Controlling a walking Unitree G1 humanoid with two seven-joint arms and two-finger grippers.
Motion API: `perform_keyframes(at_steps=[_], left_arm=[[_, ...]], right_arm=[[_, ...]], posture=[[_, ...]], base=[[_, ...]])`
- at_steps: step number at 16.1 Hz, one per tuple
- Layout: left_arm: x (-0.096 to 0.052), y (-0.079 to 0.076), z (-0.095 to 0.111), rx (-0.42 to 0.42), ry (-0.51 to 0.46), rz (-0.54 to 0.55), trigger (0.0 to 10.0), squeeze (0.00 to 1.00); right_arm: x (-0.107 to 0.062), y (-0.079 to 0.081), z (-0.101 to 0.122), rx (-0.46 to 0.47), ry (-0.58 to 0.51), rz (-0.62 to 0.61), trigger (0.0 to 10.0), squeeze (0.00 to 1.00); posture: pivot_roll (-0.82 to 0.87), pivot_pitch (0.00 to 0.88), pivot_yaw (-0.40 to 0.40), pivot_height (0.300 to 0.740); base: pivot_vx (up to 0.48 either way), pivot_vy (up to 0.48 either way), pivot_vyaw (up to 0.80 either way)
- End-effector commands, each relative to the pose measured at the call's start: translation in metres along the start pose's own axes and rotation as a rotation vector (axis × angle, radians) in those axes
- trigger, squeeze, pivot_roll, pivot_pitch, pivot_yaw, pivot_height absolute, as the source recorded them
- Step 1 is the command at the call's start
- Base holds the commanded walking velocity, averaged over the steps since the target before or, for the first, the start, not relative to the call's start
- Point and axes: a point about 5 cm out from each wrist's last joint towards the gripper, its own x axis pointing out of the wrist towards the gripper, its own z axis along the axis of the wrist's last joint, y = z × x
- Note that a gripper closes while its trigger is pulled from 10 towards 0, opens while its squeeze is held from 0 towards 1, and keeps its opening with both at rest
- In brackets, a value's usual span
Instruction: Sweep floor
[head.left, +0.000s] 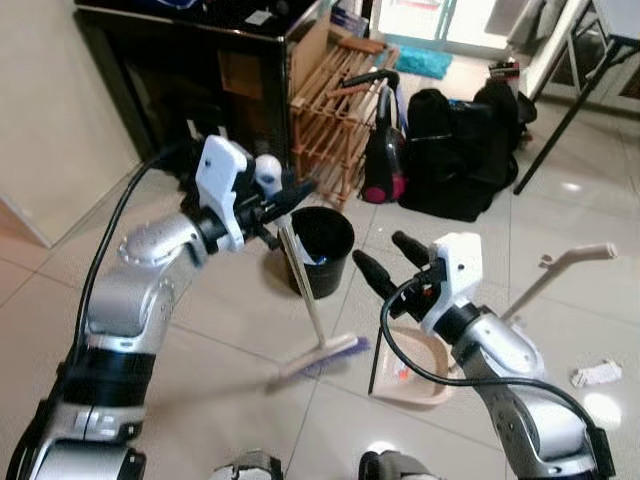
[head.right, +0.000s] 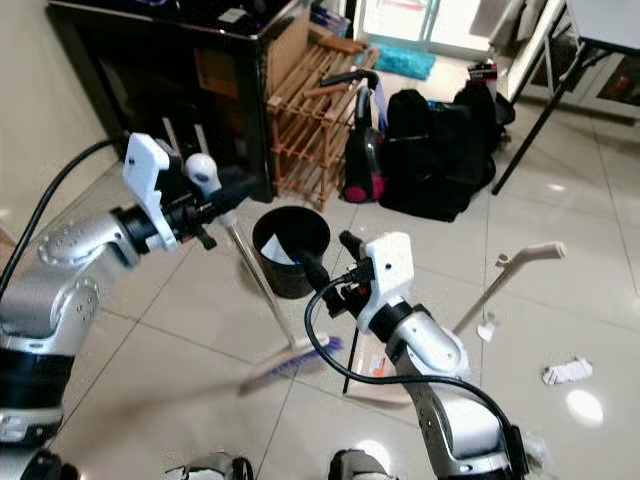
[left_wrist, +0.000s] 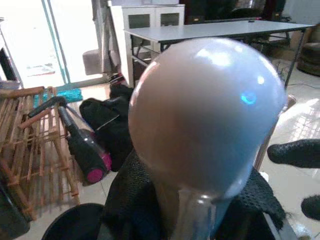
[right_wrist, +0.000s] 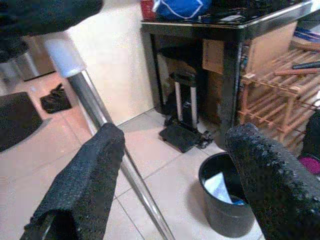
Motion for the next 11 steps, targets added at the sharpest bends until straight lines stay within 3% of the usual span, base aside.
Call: perform_keyframes(at_steps=[1,3,7,9,11], left_arm=[[-0.001,0.001,0.01,-0.027,-0.045,-0.082,10.0,0.0],[-0.005,-0.002,0.018,-0.067,-0.079,-0.252,10.0,0.0],[-0.009,0.01,0.029,-0.134,-0.12,-0.363,10.0,0.0],[-0.009,0.014,0.031,-0.127,-0.118,-0.404,10.0,0.0],[-0.006,0.018,0.038,-0.116,-0.142,-0.452,10.0,0.0]], right_arm=[[0.001,0.001,0.003,0.008,-0.008,0.038,10.0,1.0],[0.002,-0.001,0.009,-0.001,-0.019,0.077,10.0,1.0],[0.005,0.0,0.024,0.015,-0.065,0.126,10.0,1.0],[0.006,0.005,0.03,0.026,-0.074,0.181,10.0,1.0],[0.006,0.017,0.037,0.029,-0.062,0.311,10.0,1.0]], posture=[[-0.03,0.089,0.002,0.74],[-0.03,0.083,0.007,0.74],[-0.03,0.079,0.012,0.74],[-0.03,0.079,0.014,0.74],[-0.03,0.073,0.018,0.74]], base=[[0.0,0.0,0.0],[0.0,0.0,0.0],[0.0,0.0,0.0],[0.0,0.0,0.0],[0.0,0.0,0.0]])
